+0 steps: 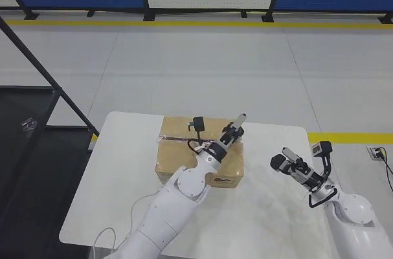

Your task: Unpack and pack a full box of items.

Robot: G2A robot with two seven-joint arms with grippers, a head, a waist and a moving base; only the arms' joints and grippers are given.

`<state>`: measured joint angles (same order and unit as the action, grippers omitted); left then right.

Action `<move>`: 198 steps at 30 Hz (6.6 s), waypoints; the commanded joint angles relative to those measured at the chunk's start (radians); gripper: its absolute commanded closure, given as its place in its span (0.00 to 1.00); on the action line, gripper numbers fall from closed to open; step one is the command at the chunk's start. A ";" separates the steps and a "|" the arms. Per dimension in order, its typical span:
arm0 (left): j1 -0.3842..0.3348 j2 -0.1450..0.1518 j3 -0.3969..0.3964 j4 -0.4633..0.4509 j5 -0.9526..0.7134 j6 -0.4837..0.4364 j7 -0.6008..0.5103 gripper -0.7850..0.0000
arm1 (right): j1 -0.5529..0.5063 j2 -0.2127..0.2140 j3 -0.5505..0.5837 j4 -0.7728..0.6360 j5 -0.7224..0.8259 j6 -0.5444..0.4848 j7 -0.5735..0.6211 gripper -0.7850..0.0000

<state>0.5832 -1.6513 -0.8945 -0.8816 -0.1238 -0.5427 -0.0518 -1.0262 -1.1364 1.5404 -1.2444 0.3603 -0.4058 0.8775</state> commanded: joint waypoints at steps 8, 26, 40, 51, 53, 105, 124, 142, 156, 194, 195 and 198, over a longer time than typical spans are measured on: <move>0.112 0.055 -0.191 -0.306 -0.070 -0.004 -0.134 0.00 | 0.010 0.011 -0.011 -0.143 -0.234 0.013 -0.102 0.00; 0.454 0.166 -0.695 -0.659 -0.088 0.057 -0.298 0.00 | -0.053 0.017 -0.080 -0.397 -0.648 -0.001 -0.197 0.00; 0.484 0.187 -0.710 -0.604 -0.178 0.075 -0.396 0.00 | -0.065 0.012 -0.219 -0.647 -1.276 -0.010 -0.409 0.00; 0.465 0.199 -0.702 -0.560 -0.203 0.083 -0.424 0.00 | -0.030 -0.041 -0.565 -0.720 -2.127 0.505 -0.196 0.00; 0.462 0.200 -0.699 -0.557 -0.209 0.083 -0.426 0.00 | 0.007 -0.057 -0.602 -0.680 -2.165 0.550 -0.156 0.00; 0.434 0.238 -0.658 -0.512 -0.238 0.072 -0.394 0.00 | 0.177 -0.245 -0.604 -0.364 -2.343 0.573 0.046 0.00; 0.447 0.248 -0.637 -0.525 -0.236 0.080 -0.392 0.00 | 0.172 -0.292 -0.512 -0.353 -2.374 0.746 0.091 0.00; 0.406 0.258 -0.608 -0.492 -0.224 0.103 -0.422 0.00 | 0.037 -0.314 -0.209 -0.584 -1.540 0.583 -0.250 0.00; 0.436 0.269 -0.640 -0.484 -0.257 0.078 -0.395 0.00 | 0.095 -0.318 -0.208 -0.473 -1.185 0.437 -0.118 0.00; 0.502 0.291 -0.668 -0.544 -0.229 0.087 -0.324 0.00 | 0.468 -0.335 -0.234 0.187 -0.596 0.430 0.025 0.00; 0.501 0.291 -0.665 -0.544 -0.227 0.088 -0.324 0.00 | 0.472 -0.334 -0.231 0.198 -0.587 0.425 0.028 0.00; 0.498 0.292 -0.660 -0.543 -0.224 0.091 -0.324 0.00 | 0.479 -0.330 -0.223 0.226 -0.550 0.398 0.052 0.00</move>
<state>1.0823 -1.3599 -1.5566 -1.4260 -0.3485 -0.4527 -0.3760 -0.5488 -1.4681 1.3143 -1.0278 -0.2012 0.0032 0.9228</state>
